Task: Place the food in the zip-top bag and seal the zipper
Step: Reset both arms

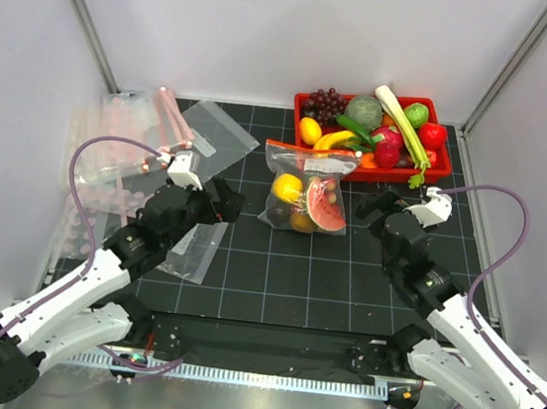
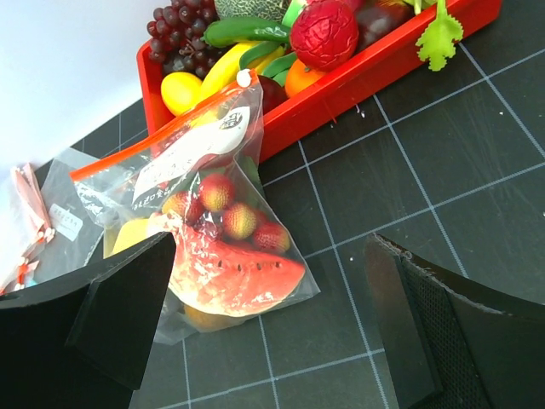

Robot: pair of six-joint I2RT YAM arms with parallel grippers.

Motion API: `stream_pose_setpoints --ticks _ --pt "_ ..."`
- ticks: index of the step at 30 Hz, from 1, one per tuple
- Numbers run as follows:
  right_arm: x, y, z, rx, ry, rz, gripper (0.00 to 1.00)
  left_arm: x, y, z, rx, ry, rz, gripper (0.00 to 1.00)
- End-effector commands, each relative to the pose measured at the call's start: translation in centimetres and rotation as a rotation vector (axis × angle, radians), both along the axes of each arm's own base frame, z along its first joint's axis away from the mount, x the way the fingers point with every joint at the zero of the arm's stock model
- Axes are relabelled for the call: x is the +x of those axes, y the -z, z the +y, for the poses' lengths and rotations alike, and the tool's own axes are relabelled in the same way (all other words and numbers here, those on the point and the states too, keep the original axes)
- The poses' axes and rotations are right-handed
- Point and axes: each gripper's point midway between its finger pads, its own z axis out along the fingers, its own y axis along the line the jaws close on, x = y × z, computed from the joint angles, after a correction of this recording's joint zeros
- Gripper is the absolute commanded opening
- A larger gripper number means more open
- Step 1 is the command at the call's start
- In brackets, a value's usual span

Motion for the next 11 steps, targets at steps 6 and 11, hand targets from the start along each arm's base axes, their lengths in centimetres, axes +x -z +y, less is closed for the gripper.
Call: stream_pose_setpoints --ticks 6,11 --pt "0.56 -3.28 -0.61 0.008 0.049 -0.058 1.0 -0.22 -2.81 -0.81 -0.039 0.06 -0.092 1.0" --pt "0.65 -3.02 -0.68 -0.005 0.048 -0.063 0.99 -0.22 -2.7 -0.94 -0.037 0.067 -0.09 1.0"
